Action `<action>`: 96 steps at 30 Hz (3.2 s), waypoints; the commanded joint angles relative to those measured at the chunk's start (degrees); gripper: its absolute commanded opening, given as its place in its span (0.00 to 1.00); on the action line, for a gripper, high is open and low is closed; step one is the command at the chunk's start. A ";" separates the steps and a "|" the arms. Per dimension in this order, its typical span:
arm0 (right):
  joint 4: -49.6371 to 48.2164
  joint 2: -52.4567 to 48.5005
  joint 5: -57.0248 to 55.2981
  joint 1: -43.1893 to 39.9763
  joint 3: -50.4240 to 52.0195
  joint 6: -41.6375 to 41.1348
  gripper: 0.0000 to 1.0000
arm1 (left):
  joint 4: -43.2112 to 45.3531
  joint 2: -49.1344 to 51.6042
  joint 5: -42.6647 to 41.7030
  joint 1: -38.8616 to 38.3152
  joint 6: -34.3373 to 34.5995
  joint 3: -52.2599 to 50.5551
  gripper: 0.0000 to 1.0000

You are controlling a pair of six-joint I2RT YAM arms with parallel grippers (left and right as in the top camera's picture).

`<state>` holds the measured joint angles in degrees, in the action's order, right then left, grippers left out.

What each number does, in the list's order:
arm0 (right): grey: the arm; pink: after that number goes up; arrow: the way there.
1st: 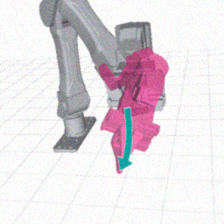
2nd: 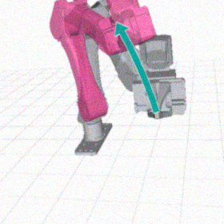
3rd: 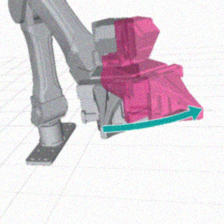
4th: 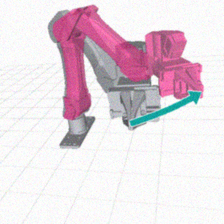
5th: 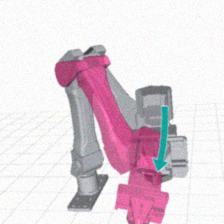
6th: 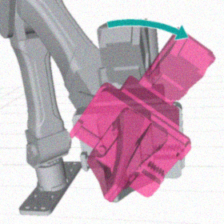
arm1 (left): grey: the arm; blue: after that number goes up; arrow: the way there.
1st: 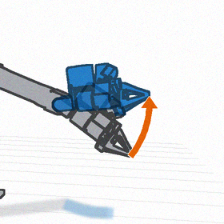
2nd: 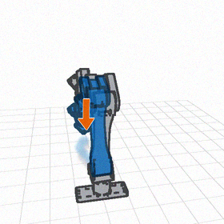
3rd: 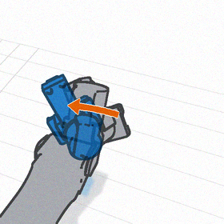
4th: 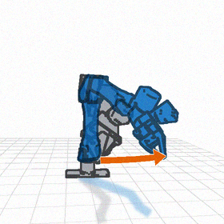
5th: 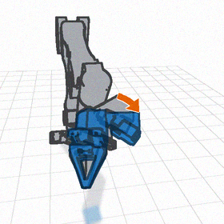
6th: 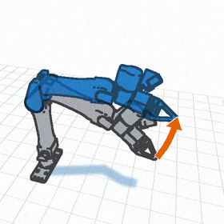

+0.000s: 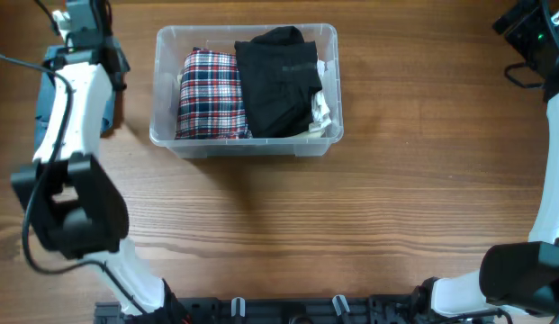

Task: Pack container
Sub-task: 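Move the left gripper to the folded blue denim cloth and grasp it, then lift the blue cloth and lower it into the box's left side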

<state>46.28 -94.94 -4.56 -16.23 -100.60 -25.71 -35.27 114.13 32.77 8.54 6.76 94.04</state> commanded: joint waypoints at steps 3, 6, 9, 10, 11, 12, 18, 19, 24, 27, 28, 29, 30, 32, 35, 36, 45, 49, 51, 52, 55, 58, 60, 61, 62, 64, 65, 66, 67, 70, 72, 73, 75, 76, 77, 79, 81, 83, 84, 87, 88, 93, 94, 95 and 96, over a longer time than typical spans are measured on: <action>0.04 -0.33 -0.15 0.13 -0.04 -0.35 1.00 | 4.55 7.69 4.46 0.31 -6.08 0.04 0.99; 0.04 -0.33 -0.15 0.13 -0.04 -0.35 1.00 | 6.01 11.56 5.25 0.22 -10.14 0.04 1.00; 0.07 -0.33 -0.13 0.13 -0.04 -0.35 1.00 | 7.13 13.09 4.92 -0.24 -14.27 0.04 0.99; 0.04 -0.33 -0.15 0.13 -0.04 -0.35 1.00 | 7.30 13.22 3.58 -0.44 -16.09 0.04 1.00; 0.07 -0.33 -0.15 0.13 -0.04 -0.37 1.00 | 7.50 13.46 1.16 -0.55 -18.25 0.04 0.99; 0.07 -0.33 -0.15 0.13 -0.04 -0.37 1.00 | 7.54 13.70 0.31 -0.59 -18.84 0.04 1.00; 0.07 -0.33 -0.15 0.13 -0.04 -0.37 1.00 | 7.74 18.25 1.92 -0.59 -20.50 0.04 0.99; 0.04 -0.33 -0.15 0.13 -0.04 -0.37 1.00 | 8.17 18.82 3.63 -0.50 -20.50 0.04 0.99; 0.07 -0.33 -0.13 0.13 -0.04 -0.35 1.00 | 8.74 20.24 6.34 0.74 -20.02 0.04 0.95; 0.07 -0.33 -0.15 0.13 -0.04 -0.37 1.00 | 8.90 20.24 6.38 1.90 -20.02 0.04 0.85; 0.07 -0.33 -0.13 0.13 -0.04 -0.37 1.00 | 8.90 20.24 6.67 2.27 -19.82 0.04 0.81; 0.07 -0.33 -0.15 0.13 -0.04 -0.35 1.00 | 8.92 20.24 7.15 2.54 -19.80 0.04 0.75; 0.07 -0.33 -0.13 0.13 -0.04 -0.37 1.00 | 8.92 20.24 7.56 2.62 -19.78 0.04 0.71; 0.07 -0.33 -0.15 0.13 -0.04 -0.37 1.00 | 9.01 20.24 8.92 2.69 -19.63 0.04 0.69; 0.04 -0.33 -0.13 0.13 -0.04 -0.35 1.00 | 8.94 20.24 9.64 2.69 -16.79 0.04 0.59; 0.07 -0.33 -0.13 0.13 -0.04 -0.37 1.00 | 8.92 20.24 10.45 2.67 -15.89 0.04 0.37; 0.04 -0.33 -0.15 0.13 -0.04 -0.37 1.00 | 8.94 15.04 14.67 2.45 -12.20 0.07 0.09; 0.04 -0.33 -0.15 0.13 -0.04 -0.37 1.00 | 8.20 6.03 14.62 2.12 -9.33 0.07 0.04; 0.07 -0.33 -0.13 0.13 -0.04 -0.35 1.00 | 5.79 -1.77 8.81 0.72 -8.76 0.07 0.04; 0.04 -0.33 -0.13 0.13 -0.04 -0.35 1.00 | 3.96 -7.10 3.98 -0.37 -6.29 0.07 0.04; 0.07 -0.33 -0.13 0.13 -0.04 -0.35 1.00 | -1.79 -19.89 -16.00 -1.81 0.72 0.07 0.04; 0.07 -0.33 -0.15 0.13 -0.04 -0.37 1.00 | -6.12 -30.97 -39.93 -1.84 6.12 0.07 0.04; 0.04 -0.33 -0.13 0.13 -0.07 -0.35 1.00 | -7.52 -35.17 -52.85 -1.84 9.44 0.07 0.04; 0.07 -0.33 -0.13 0.13 -0.04 -0.35 1.00 | -7.74 -36.13 -57.96 -1.84 10.73 0.07 0.04; 0.07 -0.33 -0.13 0.13 -0.04 -0.37 1.00 | -7.89 -36.46 -65.70 -1.84 12.87 0.07 0.04; 0.04 -0.33 -0.15 0.13 -0.04 -0.37 1.00 | -7.67 -35.76 -74.55 -1.95 15.19 0.04 0.04; 0.04 -0.33 -0.13 0.13 -0.04 -0.35 1.00 | -7.50 -34.80 -80.39 -1.95 15.21 0.04 0.04; 0.07 -0.33 -0.15 0.13 -0.04 -0.37 1.00 | -7.43 -33.77 -84.15 -1.95 15.45 0.04 0.04; 0.07 -0.33 -0.15 0.13 -0.04 -0.39 1.00 | -7.45 -32.61 -86.60 -1.95 16.26 0.04 0.04; 0.07 -0.33 -0.15 0.13 -0.04 -0.37 1.00 | -7.43 -28.00 -92.87 -2.54 16.20 0.04 0.04; 0.07 -0.33 -0.15 0.13 -0.04 -0.35 1.00 | -7.10 -24.15 -93.24 -4.66 15.30 0.04 0.04; 0.07 -0.33 -0.13 0.13 -0.04 -0.35 1.00 | -6.32 -22.64 -93.24 -5.44 14.53 0.04 0.04; 0.07 -0.33 -0.13 0.13 -0.07 -0.35 1.00 | -3.76 -19.50 -93.85 -6.69 14.47 0.04 0.04; 0.07 -0.33 -0.15 0.13 -0.04 -0.35 1.00 | -2.99 -18.45 -93.90 -7.04 14.49 0.04 0.04; 0.04 -0.33 -0.15 0.13 -0.04 -0.37 1.00 | -2.62 -16.79 -93.88 -7.32 14.47 0.04 0.04; 0.07 -0.33 -0.15 0.13 -0.04 -0.35 1.00 | -2.73 -14.84 -93.92 -7.48 14.49 0.02 0.04; 0.07 -0.33 -0.15 0.13 -0.04 -0.37 1.00 | -2.64 -13.49 -94.49 -7.48 14.51 -0.68 0.04; 0.07 -0.33 -0.15 0.13 -0.04 -0.35 1.00 | -1.09 -13.29 -94.49 -7.48 14.51 -2.80 0.04; 0.07 -0.33 -0.15 0.13 -0.04 -0.37 1.00 | 0.22 -13.18 -94.47 -7.39 14.51 -4.24 0.04; 0.07 -0.33 -0.15 0.13 -0.04 -0.37 1.00 | 4.28 -13.07 -94.49 -6.49 14.78 -8.52 0.04; 0.04 -0.33 -0.15 0.13 -0.04 -0.37 1.00 | 4.92 -13.05 -94.47 -6.19 14.78 -9.53 0.04; 0.07 -0.33 -0.15 0.13 -0.04 -0.35 1.00 | 6.56 -13.07 -91.52 -2.23 14.67 -15.34 0.04; 0.07 -0.33 -0.15 0.13 -0.04 -0.37 1.00 | 6.34 -13.05 -89.53 -1.11 14.56 -15.85 0.04; 0.07 -0.33 -0.15 0.13 -0.04 -0.37 1.00 | 5.29 -13.07 -87.32 0.37 12.68 -16.15 0.04; 0.07 -0.33 -0.13 0.13 -0.04 -0.37 1.00 | 4.33 -13.07 -84.80 0.94 11.72 -16.15 0.04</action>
<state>46.30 -94.94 -4.56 -16.23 -100.60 -25.71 -29.47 101.43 -57.06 7.16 22.11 78.72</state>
